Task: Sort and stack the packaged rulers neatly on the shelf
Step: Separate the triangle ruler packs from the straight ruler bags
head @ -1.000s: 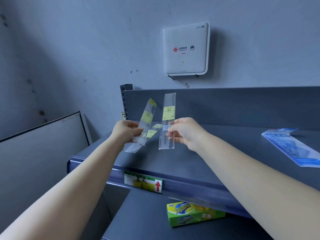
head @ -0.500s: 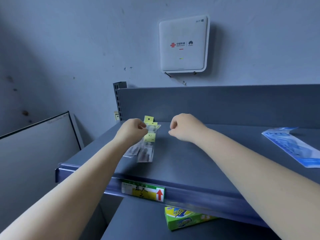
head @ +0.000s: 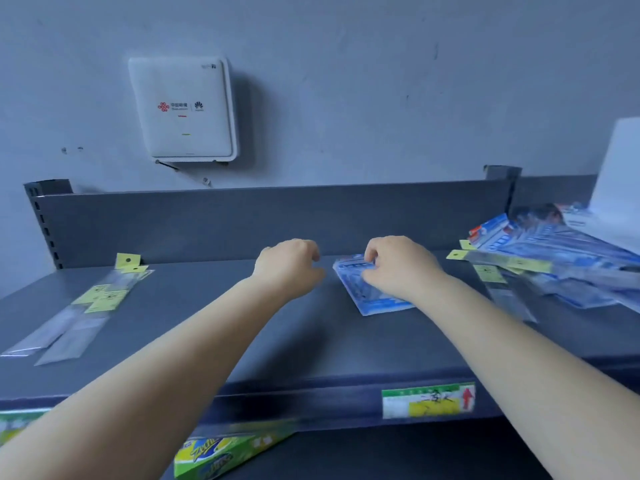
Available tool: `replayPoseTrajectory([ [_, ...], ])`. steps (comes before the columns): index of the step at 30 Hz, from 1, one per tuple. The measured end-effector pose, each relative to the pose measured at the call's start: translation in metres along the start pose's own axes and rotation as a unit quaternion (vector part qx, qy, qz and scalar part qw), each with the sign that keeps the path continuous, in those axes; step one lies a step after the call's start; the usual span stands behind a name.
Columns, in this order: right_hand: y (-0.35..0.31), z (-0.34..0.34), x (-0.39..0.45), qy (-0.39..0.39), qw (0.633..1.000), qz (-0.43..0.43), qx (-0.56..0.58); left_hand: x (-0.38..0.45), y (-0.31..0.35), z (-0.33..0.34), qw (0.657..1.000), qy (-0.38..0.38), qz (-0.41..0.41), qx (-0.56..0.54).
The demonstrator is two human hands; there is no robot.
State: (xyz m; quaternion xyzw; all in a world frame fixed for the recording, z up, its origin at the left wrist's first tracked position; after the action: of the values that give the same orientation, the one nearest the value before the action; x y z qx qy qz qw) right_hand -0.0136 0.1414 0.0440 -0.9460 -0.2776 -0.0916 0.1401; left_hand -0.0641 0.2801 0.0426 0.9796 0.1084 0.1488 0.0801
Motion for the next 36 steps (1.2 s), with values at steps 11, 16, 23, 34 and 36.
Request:
replayPoseTrajectory([
  [11, 0.212, -0.057, -0.028, 0.041, 0.996, 0.075, 0.031, 0.040, 0.202, 0.077, 0.989, -0.096, 0.043, -0.099],
  [16, 0.276, -0.071, -0.030, 0.044, 0.996, 0.073, 0.039, 0.050, 0.252, 0.104, 0.986, -0.139, 0.016, -0.086],
  [23, 0.316, -0.071, -0.030, 0.016, 0.999, 0.029, 0.016, 0.057, 0.259, 0.120, 0.986, -0.145, -0.067, -0.048],
  [34, 0.293, -0.047, -0.008, -0.052, 0.997, 0.038, -0.042, 0.052, 0.225, 0.120, 0.957, -0.185, -0.179, -0.130],
  [36, 0.293, -0.052, -0.004, -0.018, 0.998, 0.048, 0.032, 0.052, 0.221, 0.117, 0.955, -0.169, -0.177, -0.167],
])
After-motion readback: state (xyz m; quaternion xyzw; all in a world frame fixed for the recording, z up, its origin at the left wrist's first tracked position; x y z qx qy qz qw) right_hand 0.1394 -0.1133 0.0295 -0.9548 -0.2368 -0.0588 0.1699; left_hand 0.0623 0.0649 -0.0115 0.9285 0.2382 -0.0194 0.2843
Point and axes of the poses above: each hand's wrist, its own x-axis towards the middle knuckle, its own z-axis out of the palm, y = z × x, the point moved 10 cm from there along x, towards the middle knuckle, and after that the axes turned 4 degrees about -y, right-handed, at the moved point
